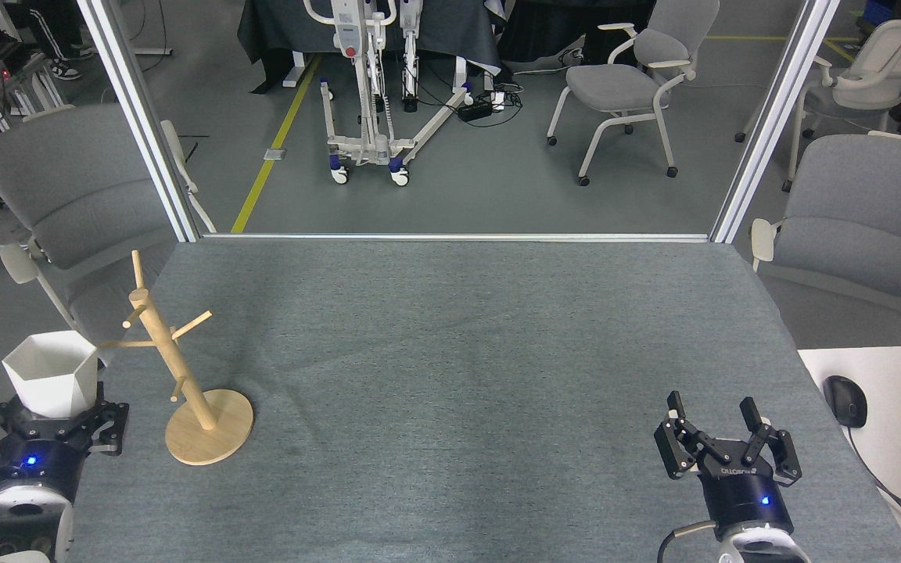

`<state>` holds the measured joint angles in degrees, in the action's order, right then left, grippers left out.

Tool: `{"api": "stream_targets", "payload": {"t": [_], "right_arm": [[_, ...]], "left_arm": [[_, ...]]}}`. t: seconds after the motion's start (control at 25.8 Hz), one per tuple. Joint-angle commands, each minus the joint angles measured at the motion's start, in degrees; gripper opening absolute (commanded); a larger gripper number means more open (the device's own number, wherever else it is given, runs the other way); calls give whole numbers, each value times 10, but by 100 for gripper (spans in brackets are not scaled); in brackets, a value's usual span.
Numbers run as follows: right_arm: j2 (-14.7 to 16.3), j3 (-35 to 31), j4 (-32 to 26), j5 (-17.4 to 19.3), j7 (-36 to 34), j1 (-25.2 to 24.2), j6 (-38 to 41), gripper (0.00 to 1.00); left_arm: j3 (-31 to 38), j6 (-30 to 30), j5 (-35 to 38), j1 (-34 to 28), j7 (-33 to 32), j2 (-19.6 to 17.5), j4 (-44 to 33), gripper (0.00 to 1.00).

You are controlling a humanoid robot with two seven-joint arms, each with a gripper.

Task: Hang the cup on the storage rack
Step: 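Hook the cup onto a wooden rack peg with the left gripper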

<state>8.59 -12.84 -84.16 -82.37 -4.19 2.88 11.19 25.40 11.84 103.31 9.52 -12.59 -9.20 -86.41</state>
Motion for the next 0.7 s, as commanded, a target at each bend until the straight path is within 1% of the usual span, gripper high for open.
{"api": "stream_targets", "payload": {"t": [0.0, 0.23, 0.54, 0.66], "right_arm": [[0, 0, 0, 0, 0, 2, 0, 99], [-2, 0, 0, 0, 1, 1, 1, 99], [-2, 0, 1, 0, 1, 1, 0, 99], [-2, 1, 2, 0, 0, 0, 1, 99]], "left_arm": [[-14, -1, 10, 2, 0, 1, -1, 0], [-30, 0, 23, 9, 1, 1, -2, 0], [-69, -1, 47, 3, 7, 1, 0, 0], [-72, -1, 48, 3, 6, 2, 3, 0]]}}
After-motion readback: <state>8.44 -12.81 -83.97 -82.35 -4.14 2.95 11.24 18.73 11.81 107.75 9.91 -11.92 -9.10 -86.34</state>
